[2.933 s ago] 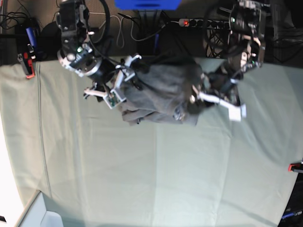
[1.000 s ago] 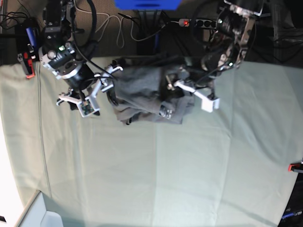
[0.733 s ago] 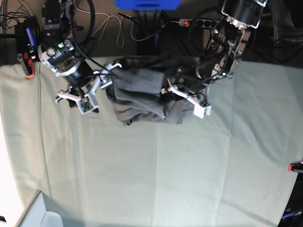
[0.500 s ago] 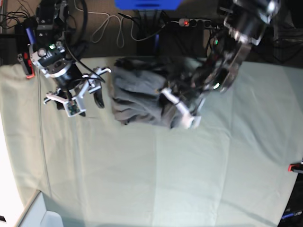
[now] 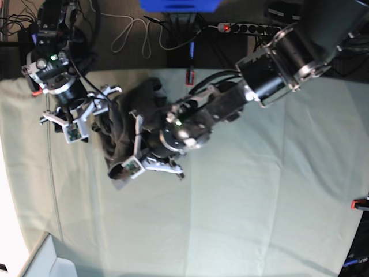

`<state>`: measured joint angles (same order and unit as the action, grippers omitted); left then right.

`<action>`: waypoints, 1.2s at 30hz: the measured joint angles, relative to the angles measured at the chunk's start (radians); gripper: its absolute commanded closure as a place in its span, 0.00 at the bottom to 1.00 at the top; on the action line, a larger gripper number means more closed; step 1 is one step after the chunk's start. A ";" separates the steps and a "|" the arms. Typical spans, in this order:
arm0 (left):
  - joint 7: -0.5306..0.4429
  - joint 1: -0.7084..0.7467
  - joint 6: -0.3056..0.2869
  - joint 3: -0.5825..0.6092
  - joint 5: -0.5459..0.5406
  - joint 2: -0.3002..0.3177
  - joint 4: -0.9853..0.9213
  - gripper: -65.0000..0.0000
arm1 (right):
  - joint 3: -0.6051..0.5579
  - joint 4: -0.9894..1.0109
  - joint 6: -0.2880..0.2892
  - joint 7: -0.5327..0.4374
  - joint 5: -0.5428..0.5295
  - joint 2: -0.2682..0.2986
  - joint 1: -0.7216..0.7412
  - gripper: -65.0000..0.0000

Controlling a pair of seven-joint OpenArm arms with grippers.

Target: Layout the t-shirt on the table in an organized manner, then fold the t-shirt properly

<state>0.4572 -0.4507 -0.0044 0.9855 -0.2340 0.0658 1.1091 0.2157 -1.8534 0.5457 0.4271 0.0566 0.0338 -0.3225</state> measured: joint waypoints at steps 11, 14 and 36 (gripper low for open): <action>0.012 -0.026 0.001 0.004 0.167 -0.043 -0.047 0.32 | 0.039 0.000 -0.001 -0.005 -0.001 -0.001 -0.008 0.48; 0.006 -0.019 -0.003 -0.077 0.178 -0.042 0.041 0.31 | 0.039 0.000 0.000 -0.004 -0.001 -0.003 -0.026 0.48; 0.005 0.829 0.011 -1.255 0.111 0.121 0.628 0.31 | 0.140 0.440 0.002 -0.014 -0.005 0.077 0.217 0.48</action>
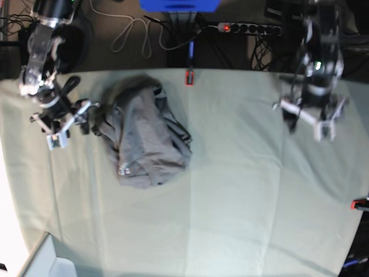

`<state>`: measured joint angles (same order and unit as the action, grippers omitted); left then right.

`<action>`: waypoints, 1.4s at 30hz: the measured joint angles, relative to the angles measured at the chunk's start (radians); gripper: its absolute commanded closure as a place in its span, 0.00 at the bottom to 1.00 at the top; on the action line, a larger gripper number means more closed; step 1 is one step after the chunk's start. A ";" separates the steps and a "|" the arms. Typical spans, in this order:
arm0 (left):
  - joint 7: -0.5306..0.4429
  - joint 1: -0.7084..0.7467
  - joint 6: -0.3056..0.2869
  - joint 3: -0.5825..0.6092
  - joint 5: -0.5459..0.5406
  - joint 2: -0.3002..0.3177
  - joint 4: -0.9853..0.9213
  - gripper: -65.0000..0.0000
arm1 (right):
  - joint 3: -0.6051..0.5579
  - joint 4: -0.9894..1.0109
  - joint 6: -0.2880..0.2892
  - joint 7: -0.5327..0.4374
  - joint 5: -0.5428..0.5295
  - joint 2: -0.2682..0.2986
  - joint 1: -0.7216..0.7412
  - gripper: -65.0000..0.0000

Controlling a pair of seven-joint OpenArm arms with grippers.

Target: Layout the t-shirt on the table in an organized manner, then fold the t-shirt properly

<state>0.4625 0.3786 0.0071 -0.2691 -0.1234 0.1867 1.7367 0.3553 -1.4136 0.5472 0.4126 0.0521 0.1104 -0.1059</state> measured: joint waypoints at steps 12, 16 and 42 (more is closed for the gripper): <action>-0.003 0.332 -0.006 -0.385 -0.294 -0.172 0.075 0.31 | -0.014 -0.079 0.130 -0.003 0.008 -0.098 -0.127 0.49; -0.005 0.391 -0.003 -0.455 -0.321 -0.239 0.074 0.31 | -0.102 -0.142 0.133 0.003 0.018 -0.099 -0.196 0.49; -0.008 0.421 -0.003 -0.159 -0.322 -0.331 0.058 0.33 | -0.098 -0.323 0.133 0.006 0.014 -0.173 -0.325 0.48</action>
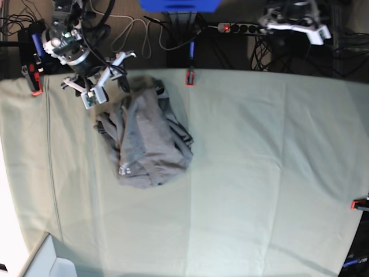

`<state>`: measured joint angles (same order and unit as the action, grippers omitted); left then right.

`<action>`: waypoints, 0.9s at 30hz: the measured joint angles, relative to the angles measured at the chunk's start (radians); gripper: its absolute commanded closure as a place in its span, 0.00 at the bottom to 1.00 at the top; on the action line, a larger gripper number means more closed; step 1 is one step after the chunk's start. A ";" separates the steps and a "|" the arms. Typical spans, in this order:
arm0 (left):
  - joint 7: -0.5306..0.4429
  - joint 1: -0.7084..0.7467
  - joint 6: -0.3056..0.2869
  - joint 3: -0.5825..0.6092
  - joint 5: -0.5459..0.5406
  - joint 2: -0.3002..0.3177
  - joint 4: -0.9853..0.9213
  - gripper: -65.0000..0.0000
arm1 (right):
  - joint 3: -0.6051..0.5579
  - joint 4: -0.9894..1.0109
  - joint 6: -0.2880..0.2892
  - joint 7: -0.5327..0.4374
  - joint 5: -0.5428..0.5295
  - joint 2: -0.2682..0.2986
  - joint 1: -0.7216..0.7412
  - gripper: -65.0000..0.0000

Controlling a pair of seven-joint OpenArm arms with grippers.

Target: Layout the t-shirt on the table in an organized manner, then fold the t-shirt properly

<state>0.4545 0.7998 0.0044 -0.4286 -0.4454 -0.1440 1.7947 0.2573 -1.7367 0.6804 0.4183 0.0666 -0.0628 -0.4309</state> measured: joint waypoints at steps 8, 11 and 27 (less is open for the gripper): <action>-0.018 -0.043 -0.001 0.089 -0.001 0.095 -0.010 0.49 | 0.119 0.006 0.000 0.009 0.005 0.004 0.030 0.48; 0.010 -0.010 -0.001 0.095 -0.004 0.111 -0.029 0.49 | 0.202 0.017 0.011 0.003 -0.006 0.021 0.150 0.49; -0.004 0.082 -0.001 -0.039 -0.005 0.126 -0.016 0.49 | 0.174 0.409 0.008 -0.010 -0.001 0.092 0.346 0.70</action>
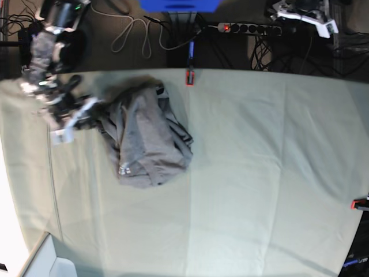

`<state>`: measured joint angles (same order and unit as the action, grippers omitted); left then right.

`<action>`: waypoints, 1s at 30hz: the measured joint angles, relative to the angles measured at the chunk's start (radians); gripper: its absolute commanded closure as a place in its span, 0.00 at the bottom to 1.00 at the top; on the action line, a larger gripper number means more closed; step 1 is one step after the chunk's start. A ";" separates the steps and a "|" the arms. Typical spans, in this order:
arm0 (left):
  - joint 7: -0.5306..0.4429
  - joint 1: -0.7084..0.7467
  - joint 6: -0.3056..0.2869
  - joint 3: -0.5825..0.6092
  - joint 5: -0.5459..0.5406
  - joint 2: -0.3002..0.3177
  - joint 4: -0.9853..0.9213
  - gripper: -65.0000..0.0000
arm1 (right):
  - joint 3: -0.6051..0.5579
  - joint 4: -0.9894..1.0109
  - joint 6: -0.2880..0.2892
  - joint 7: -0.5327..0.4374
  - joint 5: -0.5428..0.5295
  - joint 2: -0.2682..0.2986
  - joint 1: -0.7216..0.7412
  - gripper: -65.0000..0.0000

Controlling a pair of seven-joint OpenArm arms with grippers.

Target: Layout the t-shirt on the table in an organized manner, then fold the t-shirt properly

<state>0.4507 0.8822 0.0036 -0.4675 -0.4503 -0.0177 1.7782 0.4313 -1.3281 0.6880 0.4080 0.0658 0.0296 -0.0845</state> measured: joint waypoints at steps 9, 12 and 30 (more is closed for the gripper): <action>0.001 0.023 -0.006 -0.076 0.000 -0.003 -0.005 0.49 | -0.201 -0.059 -0.008 -0.016 -0.013 -0.019 -0.103 0.70; 0.003 0.023 -0.004 -0.093 0.002 0.000 -0.006 0.49 | -0.285 -0.139 -0.007 -0.009 -0.002 -0.022 -0.177 0.70; -0.008 -0.204 -0.002 -0.086 0.014 0.006 -0.395 0.90 | 0.082 -0.181 -0.007 -0.093 -0.026 -0.076 -0.372 0.86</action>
<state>0.4427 0.6781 0.0013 -0.5537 -0.4362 -0.0113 1.3830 0.5129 -1.5089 0.6811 0.3145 0.0395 -0.0467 -0.4568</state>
